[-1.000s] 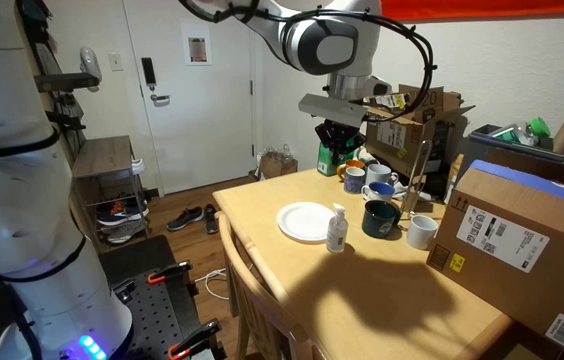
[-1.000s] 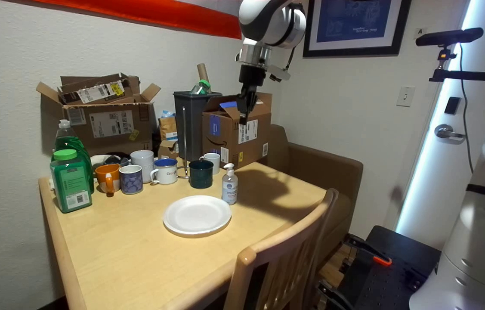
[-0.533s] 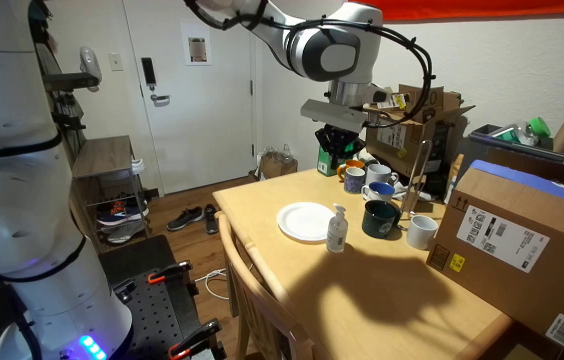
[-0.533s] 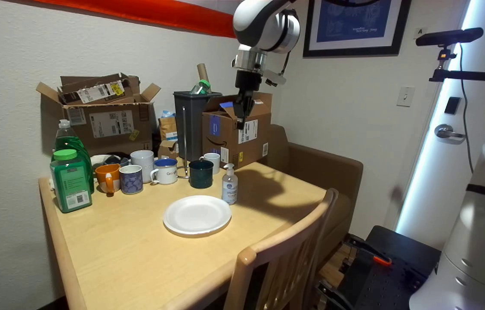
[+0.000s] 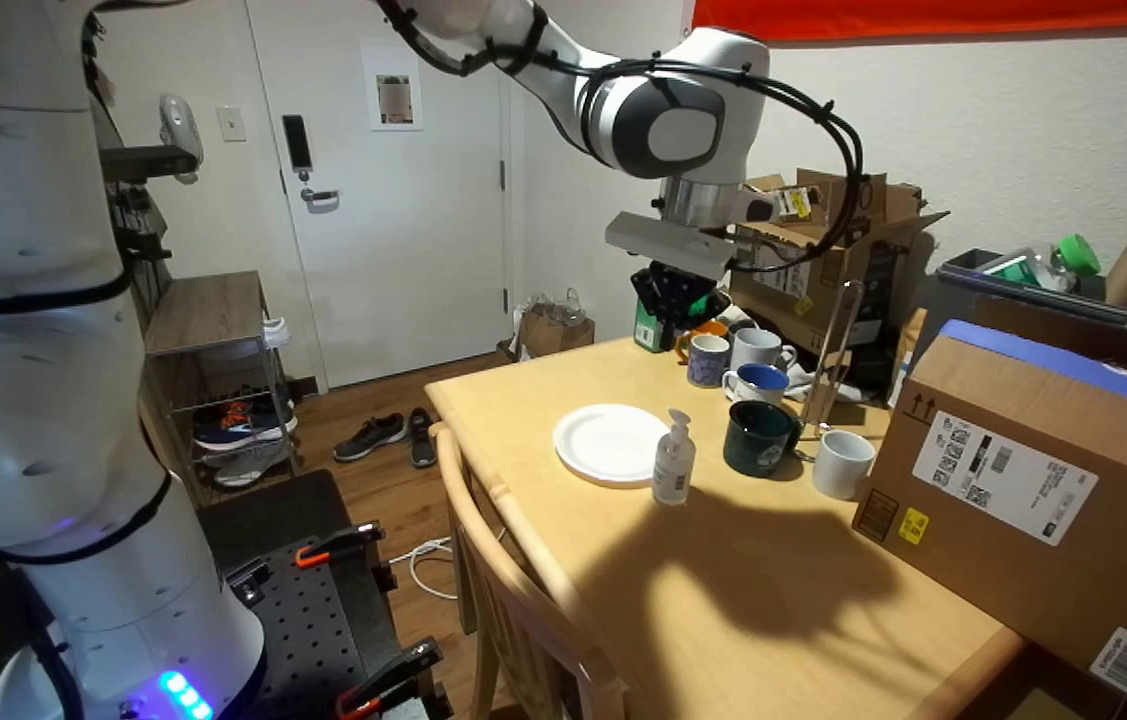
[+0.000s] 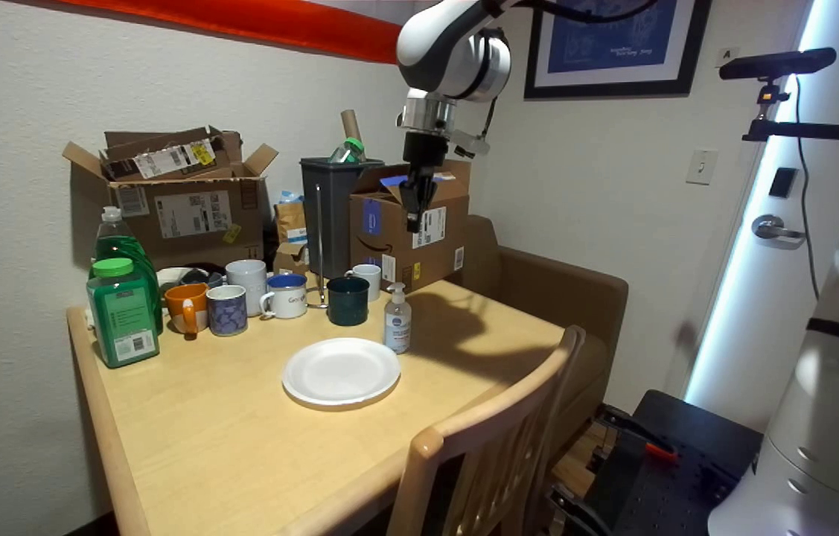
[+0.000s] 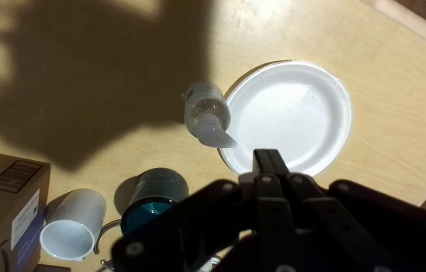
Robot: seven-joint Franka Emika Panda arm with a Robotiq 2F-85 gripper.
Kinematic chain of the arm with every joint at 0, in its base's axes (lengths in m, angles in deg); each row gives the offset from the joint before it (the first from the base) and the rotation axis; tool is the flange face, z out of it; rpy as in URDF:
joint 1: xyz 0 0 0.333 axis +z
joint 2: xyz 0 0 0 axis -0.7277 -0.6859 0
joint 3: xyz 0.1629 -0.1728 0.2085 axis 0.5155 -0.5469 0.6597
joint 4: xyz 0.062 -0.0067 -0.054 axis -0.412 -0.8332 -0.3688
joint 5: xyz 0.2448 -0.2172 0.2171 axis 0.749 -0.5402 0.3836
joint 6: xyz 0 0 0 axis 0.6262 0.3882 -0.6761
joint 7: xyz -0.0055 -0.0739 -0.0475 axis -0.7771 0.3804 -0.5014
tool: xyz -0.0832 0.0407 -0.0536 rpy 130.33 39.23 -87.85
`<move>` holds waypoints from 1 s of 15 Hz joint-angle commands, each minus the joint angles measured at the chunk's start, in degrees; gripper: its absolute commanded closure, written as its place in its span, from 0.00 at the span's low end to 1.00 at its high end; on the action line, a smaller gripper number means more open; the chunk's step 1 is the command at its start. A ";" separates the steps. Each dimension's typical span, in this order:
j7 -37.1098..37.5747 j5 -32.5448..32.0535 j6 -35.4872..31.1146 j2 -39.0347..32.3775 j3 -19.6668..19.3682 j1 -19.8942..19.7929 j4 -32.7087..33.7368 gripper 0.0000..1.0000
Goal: Push down the dispenser of the bottle.
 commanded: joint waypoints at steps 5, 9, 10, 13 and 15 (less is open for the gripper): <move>-1.18 1.36 2.22 -1.65 1.00 -2.09 1.71 1.00; -0.67 0.90 2.22 -2.18 1.11 -2.07 1.94 1.00; -0.59 0.86 2.11 -2.25 1.16 -2.04 1.94 1.00; 0.15 0.22 0.38 -1.69 1.17 -1.88 0.35 0.99; 0.14 0.22 0.41 -1.70 1.26 -1.86 0.37 0.99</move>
